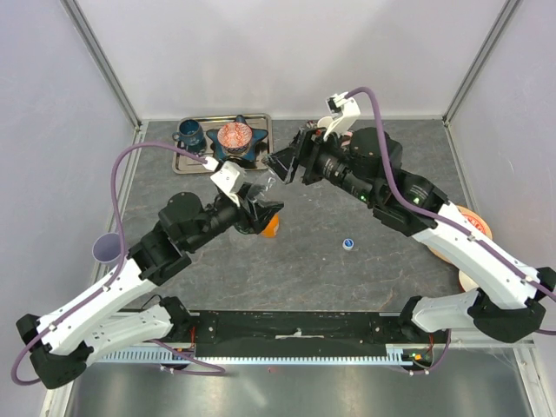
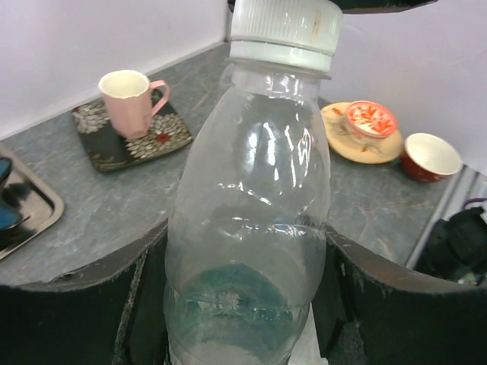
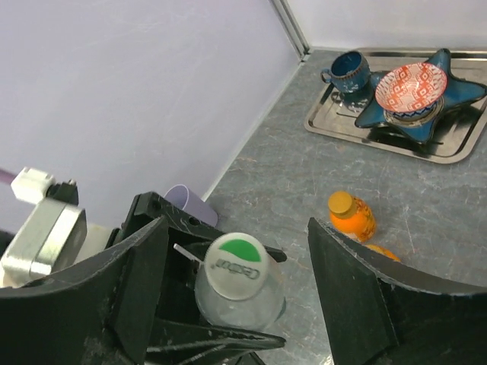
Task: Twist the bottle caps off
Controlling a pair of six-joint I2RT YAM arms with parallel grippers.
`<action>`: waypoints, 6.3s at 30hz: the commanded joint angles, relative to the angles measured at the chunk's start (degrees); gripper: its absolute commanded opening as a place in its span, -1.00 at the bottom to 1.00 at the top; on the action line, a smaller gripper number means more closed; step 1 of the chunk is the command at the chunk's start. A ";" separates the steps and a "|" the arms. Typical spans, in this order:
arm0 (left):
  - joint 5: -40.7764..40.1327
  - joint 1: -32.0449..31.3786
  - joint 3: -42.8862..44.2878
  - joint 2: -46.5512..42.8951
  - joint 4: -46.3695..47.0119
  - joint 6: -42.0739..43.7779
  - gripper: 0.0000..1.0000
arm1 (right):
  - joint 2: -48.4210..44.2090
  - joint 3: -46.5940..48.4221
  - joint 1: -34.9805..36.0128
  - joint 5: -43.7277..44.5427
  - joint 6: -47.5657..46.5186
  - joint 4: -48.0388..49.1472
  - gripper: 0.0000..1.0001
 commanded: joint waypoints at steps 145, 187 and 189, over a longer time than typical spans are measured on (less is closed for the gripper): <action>-21.81 -7.65 -1.62 1.50 8.58 13.44 -0.05 | 4.68 6.65 -2.61 -5.38 -1.00 -3.15 0.27; 67.12 9.40 8.22 9.04 24.01 -25.90 0.01 | -10.08 -4.15 -2.78 -45.09 -25.43 0.89 -1.00; 70.64 9.40 7.87 10.97 27.80 -31.18 0.01 | -11.83 -5.91 -2.78 -49.39 -25.26 3.25 -1.00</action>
